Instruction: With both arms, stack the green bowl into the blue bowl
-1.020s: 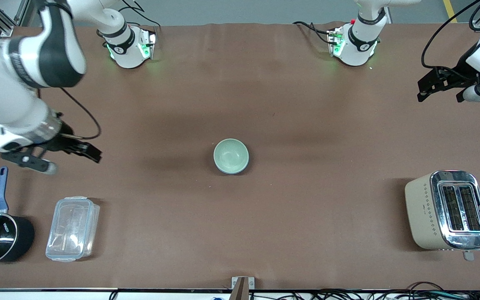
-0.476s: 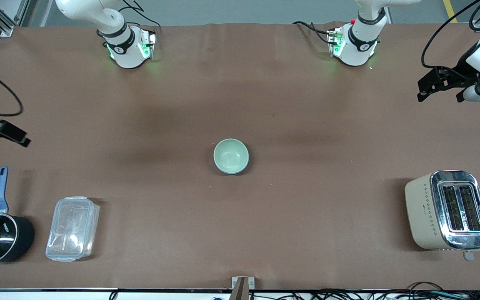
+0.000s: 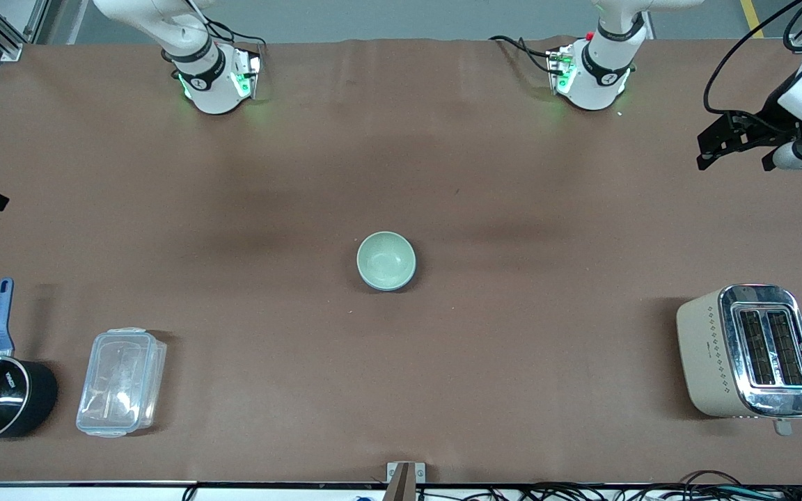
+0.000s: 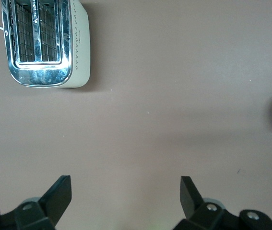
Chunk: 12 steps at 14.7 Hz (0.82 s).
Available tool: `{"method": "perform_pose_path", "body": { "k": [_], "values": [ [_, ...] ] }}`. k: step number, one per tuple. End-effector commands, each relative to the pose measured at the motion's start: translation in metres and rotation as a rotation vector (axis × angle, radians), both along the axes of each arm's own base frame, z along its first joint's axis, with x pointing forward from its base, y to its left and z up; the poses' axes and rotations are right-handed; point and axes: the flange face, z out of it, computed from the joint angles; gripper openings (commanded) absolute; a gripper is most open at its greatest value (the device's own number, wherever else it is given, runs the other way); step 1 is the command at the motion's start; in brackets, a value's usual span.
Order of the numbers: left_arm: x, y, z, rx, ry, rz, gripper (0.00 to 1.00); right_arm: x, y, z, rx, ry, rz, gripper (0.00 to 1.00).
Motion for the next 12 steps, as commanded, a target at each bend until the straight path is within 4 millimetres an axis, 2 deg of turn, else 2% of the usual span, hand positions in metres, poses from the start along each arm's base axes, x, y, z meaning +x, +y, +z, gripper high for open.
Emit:
{"method": "perform_pose_path", "body": {
  "k": [1, 3, 12],
  "values": [
    [0.002, -0.002, 0.01, -0.018, -0.017, -0.011, 1.0, -0.019, 0.014, 0.014, -0.019, -0.001, 0.037, 1.0],
    [0.004, 0.001, 0.014, -0.017, -0.025, -0.008, 1.0, -0.027, 0.013, 0.007, -0.014, 0.018, 0.039, 1.0],
    [0.003, -0.004, 0.012, -0.011, -0.018, -0.012, 1.0, -0.024, 0.011, 0.002, -0.014, 0.019, 0.047, 1.0]
  ]
}}
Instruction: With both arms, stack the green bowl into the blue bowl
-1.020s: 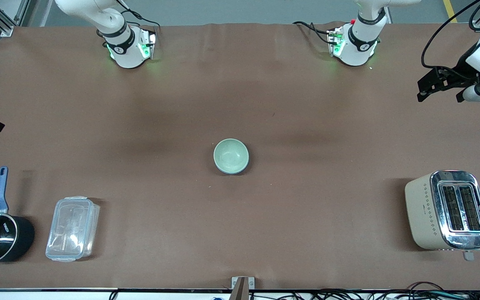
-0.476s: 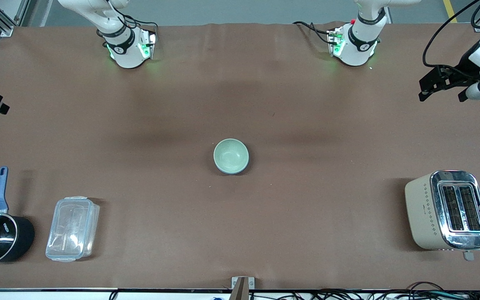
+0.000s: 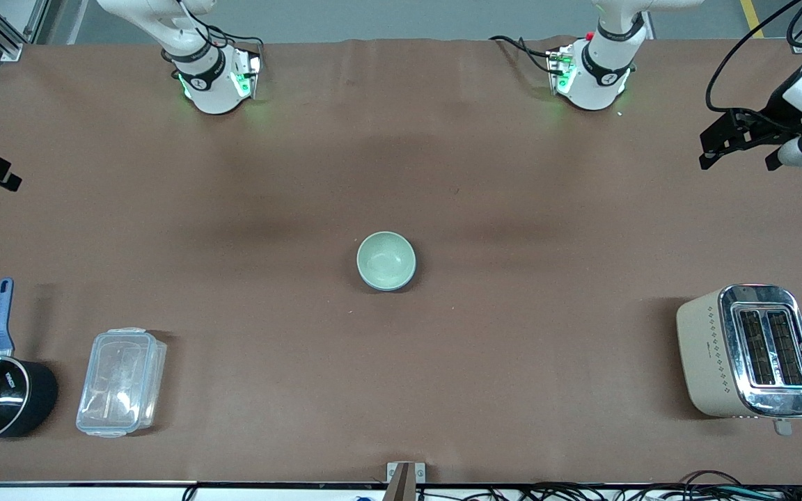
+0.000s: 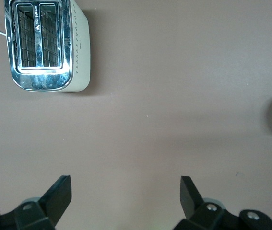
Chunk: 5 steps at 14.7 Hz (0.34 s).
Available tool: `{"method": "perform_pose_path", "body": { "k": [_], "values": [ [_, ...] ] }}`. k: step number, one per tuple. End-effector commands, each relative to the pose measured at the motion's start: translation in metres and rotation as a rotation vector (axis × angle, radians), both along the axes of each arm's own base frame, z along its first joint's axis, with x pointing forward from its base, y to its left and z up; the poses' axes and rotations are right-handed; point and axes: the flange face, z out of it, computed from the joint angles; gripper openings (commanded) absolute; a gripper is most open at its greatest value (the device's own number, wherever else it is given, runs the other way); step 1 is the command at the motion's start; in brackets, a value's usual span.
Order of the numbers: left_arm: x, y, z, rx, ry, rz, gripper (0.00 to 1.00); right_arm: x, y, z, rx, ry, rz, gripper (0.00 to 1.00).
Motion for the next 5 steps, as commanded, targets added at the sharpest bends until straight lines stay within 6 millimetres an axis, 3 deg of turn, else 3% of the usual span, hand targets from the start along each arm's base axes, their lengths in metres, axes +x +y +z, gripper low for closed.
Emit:
{"method": "perform_pose_path", "body": {
  "k": [1, 5],
  "values": [
    [0.0023, -0.0013, 0.0044, -0.008, 0.0, -0.007, 1.0, -0.0071, -0.0004, 0.0006, -0.014, -0.007, 0.019, 1.0],
    [0.0019, -0.0028, 0.0043, -0.006, 0.002, -0.01, 1.0, -0.0081, 0.0062, -0.0011, -0.013, -0.007, 0.063, 1.0]
  ]
}}
